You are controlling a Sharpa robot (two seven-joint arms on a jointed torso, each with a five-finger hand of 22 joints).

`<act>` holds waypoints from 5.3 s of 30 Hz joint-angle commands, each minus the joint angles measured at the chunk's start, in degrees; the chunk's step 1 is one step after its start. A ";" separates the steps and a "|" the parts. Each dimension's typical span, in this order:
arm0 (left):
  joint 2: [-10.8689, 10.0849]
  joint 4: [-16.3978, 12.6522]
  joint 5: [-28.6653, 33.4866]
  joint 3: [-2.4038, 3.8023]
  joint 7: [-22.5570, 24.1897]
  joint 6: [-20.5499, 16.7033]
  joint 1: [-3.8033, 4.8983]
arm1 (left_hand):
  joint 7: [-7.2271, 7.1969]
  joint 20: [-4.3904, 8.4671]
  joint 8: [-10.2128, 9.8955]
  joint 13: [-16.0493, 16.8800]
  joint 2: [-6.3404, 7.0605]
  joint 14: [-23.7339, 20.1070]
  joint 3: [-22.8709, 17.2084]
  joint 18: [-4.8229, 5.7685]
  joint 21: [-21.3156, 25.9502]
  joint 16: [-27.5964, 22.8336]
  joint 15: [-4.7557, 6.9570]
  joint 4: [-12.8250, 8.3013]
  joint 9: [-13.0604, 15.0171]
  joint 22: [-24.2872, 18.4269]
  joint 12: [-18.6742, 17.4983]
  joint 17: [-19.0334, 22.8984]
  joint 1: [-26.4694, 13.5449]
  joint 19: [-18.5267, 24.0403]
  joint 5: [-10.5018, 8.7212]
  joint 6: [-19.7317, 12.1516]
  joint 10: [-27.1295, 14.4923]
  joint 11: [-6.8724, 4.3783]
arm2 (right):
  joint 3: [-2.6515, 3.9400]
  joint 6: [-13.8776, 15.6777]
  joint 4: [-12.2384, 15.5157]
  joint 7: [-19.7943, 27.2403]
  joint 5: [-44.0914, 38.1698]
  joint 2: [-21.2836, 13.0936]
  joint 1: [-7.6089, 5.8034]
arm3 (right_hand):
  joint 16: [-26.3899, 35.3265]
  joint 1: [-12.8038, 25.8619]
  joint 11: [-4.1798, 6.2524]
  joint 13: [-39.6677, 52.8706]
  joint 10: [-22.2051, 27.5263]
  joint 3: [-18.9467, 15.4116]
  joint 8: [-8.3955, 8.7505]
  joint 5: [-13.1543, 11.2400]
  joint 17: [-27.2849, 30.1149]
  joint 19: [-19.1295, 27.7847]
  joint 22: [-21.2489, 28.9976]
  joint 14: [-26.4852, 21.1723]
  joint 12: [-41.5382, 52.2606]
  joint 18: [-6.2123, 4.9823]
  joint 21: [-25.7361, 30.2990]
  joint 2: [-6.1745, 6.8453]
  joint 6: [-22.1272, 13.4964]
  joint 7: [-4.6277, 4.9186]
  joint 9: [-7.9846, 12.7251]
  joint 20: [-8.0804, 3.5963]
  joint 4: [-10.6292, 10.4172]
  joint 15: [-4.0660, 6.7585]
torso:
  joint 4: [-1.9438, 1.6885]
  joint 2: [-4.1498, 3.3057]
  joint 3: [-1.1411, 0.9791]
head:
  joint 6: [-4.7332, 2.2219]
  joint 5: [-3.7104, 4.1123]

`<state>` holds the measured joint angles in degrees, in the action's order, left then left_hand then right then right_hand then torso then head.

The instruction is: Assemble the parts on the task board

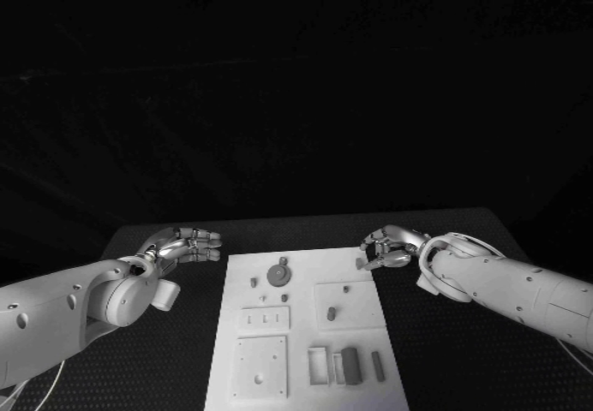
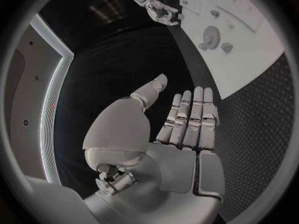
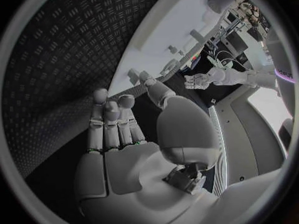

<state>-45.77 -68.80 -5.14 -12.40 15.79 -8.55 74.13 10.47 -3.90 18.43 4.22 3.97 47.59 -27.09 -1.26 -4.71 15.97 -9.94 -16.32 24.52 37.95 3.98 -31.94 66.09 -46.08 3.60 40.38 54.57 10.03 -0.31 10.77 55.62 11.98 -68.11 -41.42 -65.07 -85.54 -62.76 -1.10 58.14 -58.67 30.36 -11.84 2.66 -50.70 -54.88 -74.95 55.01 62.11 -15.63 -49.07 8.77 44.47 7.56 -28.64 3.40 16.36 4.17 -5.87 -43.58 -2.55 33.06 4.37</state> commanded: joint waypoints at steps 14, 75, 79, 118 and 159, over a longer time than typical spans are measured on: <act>-0.08 -0.08 -0.23 0.05 0.34 1.23 0.00 | 0.23 -0.40 -0.11 -0.07 -0.20 -0.10 0.17 -0.29 0.42 -0.43 -0.22 -0.22 -0.10 0.09 -0.04 -0.11 0.08 0.08 -0.33 -0.18 -0.08 0.35 | 0.03 -0.41 -1.38 1.33 -0.58 0.82 0.96 | -3.65 -0.05 -0.24 1.55 -0.74 -0.58 -0.92 0.11 -1.25 -1.51 -1.19 0.10 3.65 0.63 -2.17 -0.05 0.16 0.17 -0.68 -0.75 0.11 0.39 | 0.07 0.05 0.24 | 0.53 -0.34; -0.21 -0.08 -0.20 0.06 -0.12 1.65 0.01 | 0.11 -0.47 -0.16 -0.09 -0.40 -0.16 0.66 -0.33 0.55 -0.64 -0.25 -0.06 -0.14 0.30 -0.07 -0.31 -0.70 0.13 -0.40 -0.09 -0.09 0.11 | 0.04 0.50 -1.51 1.16 -2.47 2.45 1.70 | -5.71 -1.70 -0.05 0.72 -1.61 0.16 -4.98 0.11 -0.44 -2.11 -0.95 0.66 5.89 0.63 -4.20 -5.65 8.48 -0.05 -2.21 -1.55 0.29 0.45 | 0.14 0.09 0.30 | 1.27 -0.21; -0.23 -0.12 -0.20 0.06 -0.15 1.70 0.01 | 0.11 -0.48 -0.17 -0.09 -0.42 -0.16 0.68 -0.33 0.55 -0.65 -0.25 -0.05 -0.14 0.31 -0.07 -0.31 -0.74 0.13 -0.40 -0.09 -0.09 0.11 | 0.04 0.64 -1.55 1.06 -2.47 2.51 1.73 | -5.79 -1.68 0.03 0.67 -1.70 0.15 -5.05 0.11 -0.40 -2.16 -0.95 0.73 5.98 0.63 -4.28 -5.93 8.73 -0.13 -2.22 -1.57 0.27 0.52 | 0.16 0.09 0.30 | 1.34 -0.21; -0.38 -0.23 -0.20 0.09 -0.29 1.77 0.02 | -0.07 -0.46 -0.15 -0.09 -0.54 -0.17 0.74 -0.36 0.58 -0.70 -0.24 -0.11 -0.14 0.36 -0.06 -0.37 -0.85 0.16 -0.39 -0.04 -0.09 0.00 | 0.04 3.45 -1.50 -0.34 -3.13 2.74 1.79 | -6.39 -1.93 1.73 -0.02 -2.45 0.82 -7.25 0.11 0.15 -2.63 -0.80 1.29 6.45 0.63 -4.96 -8.72 13.75 -1.93 -3.52 -1.98 0.34 1.99 | 0.17 0.09 0.29 | 1.86 -0.02; 1.30 -9.94 -15.28 0.63 -20.39 -3.12 5.30 | -2.40 7.57 2.00 12.96 0.27 12.48 5.63 0.24 -8.19 14.24 7.92 1.08 0.67 10.08 7.18 -14.49 -15.00 -11.02 -0.67 13.47 18.54 -6.76 | 0.29 5.35 20.61 -17.11 -8.40 2.08 -3.17 | -6.64 -2.05 2.27 -0.48 -3.56 1.01 -7.89 0.12 0.51 -3.70 -0.62 2.20 6.65 0.63 -5.44 -7.96 14.73 -2.44 -4.42 -2.55 0.38 2.66 | 1.78 2.53 0.60 | 0.55 -2.46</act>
<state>-44.89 -78.08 -18.77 -11.79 -0.22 -8.37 79.23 7.77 3.64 20.60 17.09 3.81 60.41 -21.82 -1.30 -12.83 29.96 -1.98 -15.17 25.24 47.99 11.33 -46.35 51.36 -57.48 3.15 53.74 73.37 3.28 -0.02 17.66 75.65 -2.01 -73.67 -39.67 -68.22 -91.85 -64.73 1.13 57.74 -61.96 31.08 -18.69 2.59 -50.28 -58.27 -74.92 57.20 68.51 -15.09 -54.25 0.48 53.89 3.49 -31.17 0.82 16.76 6.33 -4.41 -41.66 -2.10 33.54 2.32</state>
